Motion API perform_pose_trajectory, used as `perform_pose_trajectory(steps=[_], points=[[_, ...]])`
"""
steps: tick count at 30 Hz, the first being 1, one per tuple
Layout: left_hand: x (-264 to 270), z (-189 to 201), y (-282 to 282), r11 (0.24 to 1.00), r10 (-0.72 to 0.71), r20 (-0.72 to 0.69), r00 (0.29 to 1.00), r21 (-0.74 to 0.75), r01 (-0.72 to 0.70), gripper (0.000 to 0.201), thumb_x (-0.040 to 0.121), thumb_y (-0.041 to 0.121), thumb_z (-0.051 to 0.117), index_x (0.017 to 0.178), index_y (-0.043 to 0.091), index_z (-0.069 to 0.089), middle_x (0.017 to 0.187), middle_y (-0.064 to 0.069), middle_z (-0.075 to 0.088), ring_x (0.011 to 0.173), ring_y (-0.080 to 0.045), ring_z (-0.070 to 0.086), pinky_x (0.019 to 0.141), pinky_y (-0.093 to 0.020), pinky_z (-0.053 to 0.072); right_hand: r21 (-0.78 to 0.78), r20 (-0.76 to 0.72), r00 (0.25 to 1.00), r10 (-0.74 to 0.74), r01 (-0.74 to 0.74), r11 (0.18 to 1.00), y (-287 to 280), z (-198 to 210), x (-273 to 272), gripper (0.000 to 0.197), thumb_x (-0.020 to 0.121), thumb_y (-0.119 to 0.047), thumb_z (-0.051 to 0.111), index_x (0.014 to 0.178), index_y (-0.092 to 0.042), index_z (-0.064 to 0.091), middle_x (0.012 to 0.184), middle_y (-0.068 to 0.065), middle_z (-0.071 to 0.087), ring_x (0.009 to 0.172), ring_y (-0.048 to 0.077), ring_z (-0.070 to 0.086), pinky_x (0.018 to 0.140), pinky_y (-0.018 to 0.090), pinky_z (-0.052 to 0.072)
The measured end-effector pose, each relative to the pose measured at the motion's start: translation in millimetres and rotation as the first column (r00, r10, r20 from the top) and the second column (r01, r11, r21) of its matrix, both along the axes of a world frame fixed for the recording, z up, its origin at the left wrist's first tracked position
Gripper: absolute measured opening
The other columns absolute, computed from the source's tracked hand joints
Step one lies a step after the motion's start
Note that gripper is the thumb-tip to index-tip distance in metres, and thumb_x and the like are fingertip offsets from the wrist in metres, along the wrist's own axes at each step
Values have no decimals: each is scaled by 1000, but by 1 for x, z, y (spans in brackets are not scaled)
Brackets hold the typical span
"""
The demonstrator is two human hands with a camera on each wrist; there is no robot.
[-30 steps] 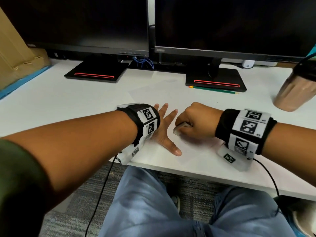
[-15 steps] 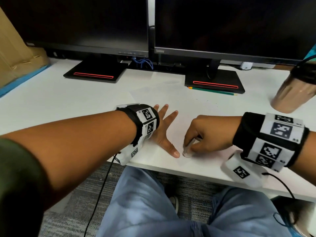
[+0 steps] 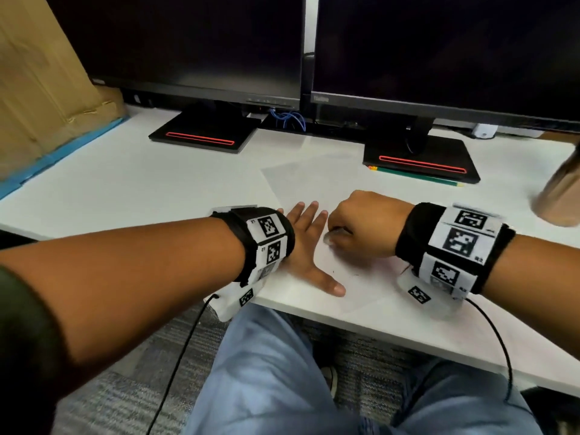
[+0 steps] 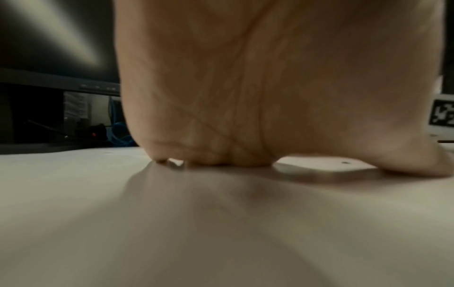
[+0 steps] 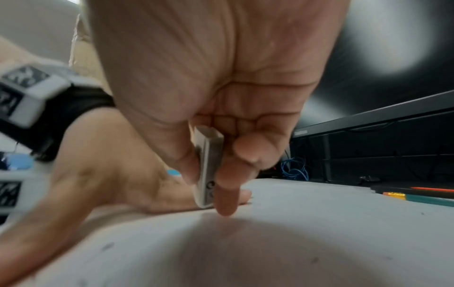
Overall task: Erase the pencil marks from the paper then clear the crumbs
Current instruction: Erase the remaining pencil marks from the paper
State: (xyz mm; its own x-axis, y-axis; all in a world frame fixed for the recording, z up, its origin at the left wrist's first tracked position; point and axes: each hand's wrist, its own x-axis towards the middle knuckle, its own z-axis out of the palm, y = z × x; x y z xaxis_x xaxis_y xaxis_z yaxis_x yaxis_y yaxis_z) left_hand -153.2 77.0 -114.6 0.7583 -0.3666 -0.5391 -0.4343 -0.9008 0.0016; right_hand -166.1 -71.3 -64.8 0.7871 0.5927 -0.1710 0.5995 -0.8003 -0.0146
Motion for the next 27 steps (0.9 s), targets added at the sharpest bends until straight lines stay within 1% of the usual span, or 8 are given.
perform_pose_trajectory(steps=[4,8,12,16,19,22,25,27], points=[[2,-3,-2,999,-7,6,1000,34,6,137,62,92,53,156,23,-19,156,-9,-39,146,-30,-32,120,-55,-10,7,-79,993,89,-88,996,7,-7,-11,23,91,-21,49,77,-14,66,63,0,58,55,13,48,59,28,42],[4,-5,-3,999,-6,14,1000,35,6,143,58,95,53,153,24,-26,156,-8,-39,146,-30,-31,118,-55,-11,102,-18,1000,18,-16,995,-4,-6,0,20,93,-23,51,97,-21,70,68,-6,59,64,13,53,63,26,35],[6,-5,-3,999,-10,11,1000,48,9,143,58,95,52,151,22,-28,156,-10,-39,146,-33,-31,120,-57,-9,147,-82,989,122,-109,983,-4,-12,-9,19,91,-25,54,83,-17,70,61,-4,61,52,8,49,55,24,40],[6,-4,-3,999,-11,13,1000,52,11,144,57,96,53,152,23,-28,157,-9,-38,146,-32,-29,120,-58,-7,181,-54,997,48,-37,983,-10,-10,1,14,93,-27,57,88,-25,70,55,-12,53,52,4,47,58,24,35],[6,0,-5,998,-10,12,1000,67,9,144,59,93,55,151,22,-30,157,-8,-37,147,-32,-28,120,-57,-7,151,-94,990,105,-90,984,-13,-12,-5,22,91,-32,55,83,-19,70,62,-5,64,55,8,53,59,29,44],[5,1,-5,998,-13,17,1000,68,11,145,59,94,54,150,21,-31,158,-8,-36,148,-31,-27,120,-56,-7,135,-143,985,93,-74,988,-16,-11,-6,25,90,-33,54,91,-21,76,77,-6,73,64,7,60,67,29,52],[6,-1,-5,998,-16,20,1000,60,15,145,57,94,54,151,21,-30,158,-7,-35,148,-32,-27,119,-56,-6,174,-60,997,46,-35,984,-24,-15,-5,30,93,-38,53,87,-17,74,68,0,68,59,14,57,65,32,50],[7,-2,-4,998,-13,22,1000,56,11,147,56,94,55,151,21,-30,158,-7,-36,148,-32,-27,118,-56,-7,158,-116,987,110,-91,983,-25,-14,-9,30,93,-38,54,87,-17,74,69,-1,69,59,14,56,62,29,48]])
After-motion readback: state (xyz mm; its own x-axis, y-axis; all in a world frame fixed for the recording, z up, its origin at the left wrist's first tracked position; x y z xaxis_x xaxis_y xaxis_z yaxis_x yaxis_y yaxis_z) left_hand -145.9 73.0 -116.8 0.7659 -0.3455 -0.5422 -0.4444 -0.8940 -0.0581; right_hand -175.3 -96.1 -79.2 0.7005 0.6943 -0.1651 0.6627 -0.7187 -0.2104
